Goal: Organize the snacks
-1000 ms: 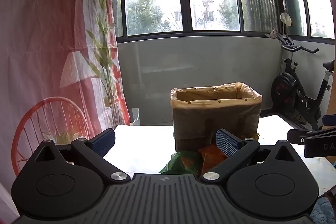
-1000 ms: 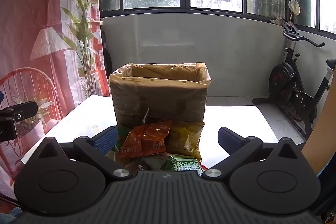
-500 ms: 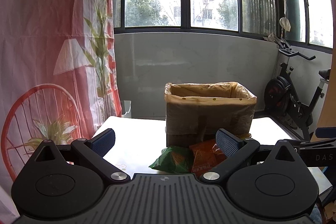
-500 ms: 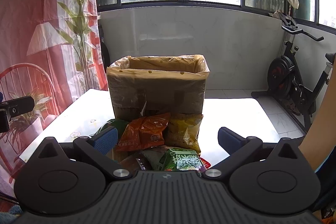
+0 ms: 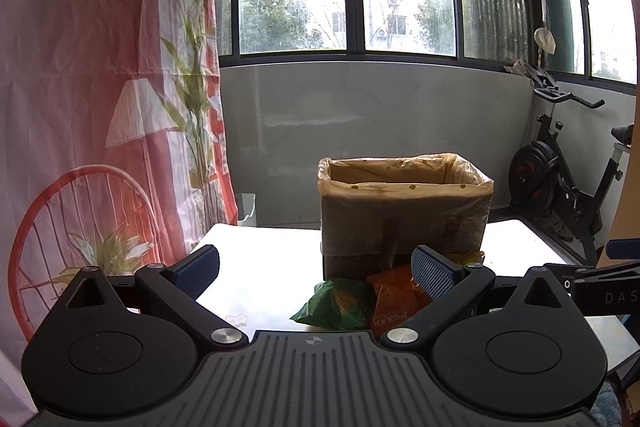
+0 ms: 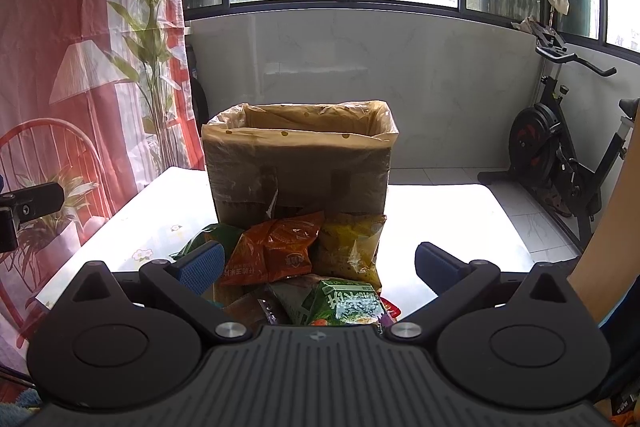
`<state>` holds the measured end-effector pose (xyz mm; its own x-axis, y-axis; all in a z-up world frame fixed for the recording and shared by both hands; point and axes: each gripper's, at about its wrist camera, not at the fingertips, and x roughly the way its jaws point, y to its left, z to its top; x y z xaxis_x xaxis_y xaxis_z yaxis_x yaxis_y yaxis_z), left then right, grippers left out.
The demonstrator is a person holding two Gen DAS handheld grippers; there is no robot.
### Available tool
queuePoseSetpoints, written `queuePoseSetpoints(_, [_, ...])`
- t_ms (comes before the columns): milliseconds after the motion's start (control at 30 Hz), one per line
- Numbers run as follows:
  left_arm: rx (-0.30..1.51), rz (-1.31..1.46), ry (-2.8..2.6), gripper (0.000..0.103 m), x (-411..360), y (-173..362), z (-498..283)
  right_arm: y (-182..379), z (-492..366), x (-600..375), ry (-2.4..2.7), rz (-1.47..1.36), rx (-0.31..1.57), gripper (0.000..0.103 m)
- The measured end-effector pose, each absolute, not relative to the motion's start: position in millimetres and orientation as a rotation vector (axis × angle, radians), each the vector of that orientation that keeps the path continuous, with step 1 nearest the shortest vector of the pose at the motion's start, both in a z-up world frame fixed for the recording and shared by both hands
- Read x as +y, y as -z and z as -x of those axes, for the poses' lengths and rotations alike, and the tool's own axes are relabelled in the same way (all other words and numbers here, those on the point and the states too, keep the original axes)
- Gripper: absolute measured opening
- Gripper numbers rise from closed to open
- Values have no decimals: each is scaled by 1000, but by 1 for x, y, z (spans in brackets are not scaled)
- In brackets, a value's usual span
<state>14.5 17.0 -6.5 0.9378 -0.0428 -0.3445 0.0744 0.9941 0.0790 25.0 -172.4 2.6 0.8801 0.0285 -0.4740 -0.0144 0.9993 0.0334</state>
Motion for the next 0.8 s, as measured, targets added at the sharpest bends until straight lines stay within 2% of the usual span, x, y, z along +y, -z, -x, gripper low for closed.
queuePoseSetpoints(800, [313,-94,81,103,18,7,-10,-3,-28,-170,-23,-28,500,103])
